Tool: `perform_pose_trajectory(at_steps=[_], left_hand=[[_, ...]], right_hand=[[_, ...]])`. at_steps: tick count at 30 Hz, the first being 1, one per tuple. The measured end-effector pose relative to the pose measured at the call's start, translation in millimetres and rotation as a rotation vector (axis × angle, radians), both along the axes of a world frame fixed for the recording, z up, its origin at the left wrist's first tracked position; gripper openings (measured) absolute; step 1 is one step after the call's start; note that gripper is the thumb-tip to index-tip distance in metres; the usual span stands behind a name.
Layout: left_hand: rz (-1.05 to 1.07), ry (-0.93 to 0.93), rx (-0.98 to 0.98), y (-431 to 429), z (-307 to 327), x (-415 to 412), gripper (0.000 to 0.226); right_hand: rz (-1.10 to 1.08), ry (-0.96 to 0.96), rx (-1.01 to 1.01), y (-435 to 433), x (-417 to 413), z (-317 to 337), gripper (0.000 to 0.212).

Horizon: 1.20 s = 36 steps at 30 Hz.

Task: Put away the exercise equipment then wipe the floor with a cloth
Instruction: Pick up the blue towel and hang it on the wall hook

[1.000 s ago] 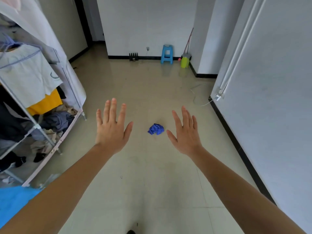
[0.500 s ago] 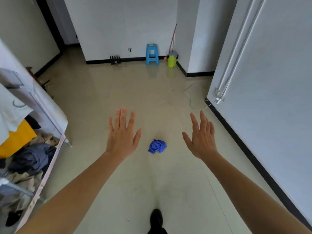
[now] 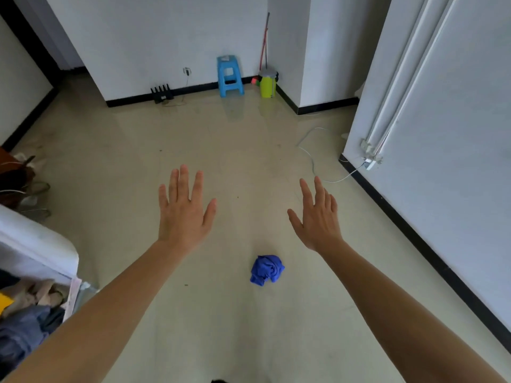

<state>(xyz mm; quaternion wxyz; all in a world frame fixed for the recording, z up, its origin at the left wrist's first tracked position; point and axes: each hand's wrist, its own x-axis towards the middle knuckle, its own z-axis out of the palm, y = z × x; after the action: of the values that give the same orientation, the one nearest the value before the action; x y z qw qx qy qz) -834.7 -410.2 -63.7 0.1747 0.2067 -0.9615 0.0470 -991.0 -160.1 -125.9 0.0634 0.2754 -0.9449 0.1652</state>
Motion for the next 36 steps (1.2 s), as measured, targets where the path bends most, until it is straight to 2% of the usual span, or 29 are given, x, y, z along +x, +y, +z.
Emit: perform_pose_trajectory(at_steps=[4, 8, 14, 19, 24, 29, 32, 34, 36], left_hand=[[-0.044, -0.013, 0.024, -65, -22, -75, 0.069], [-0.128, -0.093, 0.06, -121, -72, -163, 0.071], [-0.27, -0.283, 0.184, -171, -139, -300, 0.069], [-0.372, -0.418, 0.335, -172, -215, -364, 0.065], [-0.367, -0.58, 0.504, -161, -360, -375, 0.063], [-0.254, -0.674, 0.687, -148, -564, -374, 0.052], [-0.113, -0.64, 0.87, -137, -694, -374, 0.044], [-0.039, -0.585, 0.958, -128, -774, -375, 0.042], [0.06, -0.544, 1.02, -118, -838, -375, 0.047]], right_hand=[[-0.002, 0.022, 0.022, -50, -64, -13, 0.075], [-0.107, -0.032, 0.059, -97, -119, -54, 0.075], [-0.308, -0.2, 0.145, -141, -183, -109, 0.071], [-0.404, -0.38, 0.172, -153, -220, -164, 0.066], [-0.457, -0.62, 0.15, -161, -235, -291, 0.057], [-0.355, -0.811, 0.177, -173, -256, -489, 0.055], [-0.435, -0.953, 0.1, -176, -252, -608, 0.057], [-0.495, -0.954, 0.055, -179, -248, -682, 0.058], [-0.535, -0.852, 0.057, -181, -241, -747, 0.062]])
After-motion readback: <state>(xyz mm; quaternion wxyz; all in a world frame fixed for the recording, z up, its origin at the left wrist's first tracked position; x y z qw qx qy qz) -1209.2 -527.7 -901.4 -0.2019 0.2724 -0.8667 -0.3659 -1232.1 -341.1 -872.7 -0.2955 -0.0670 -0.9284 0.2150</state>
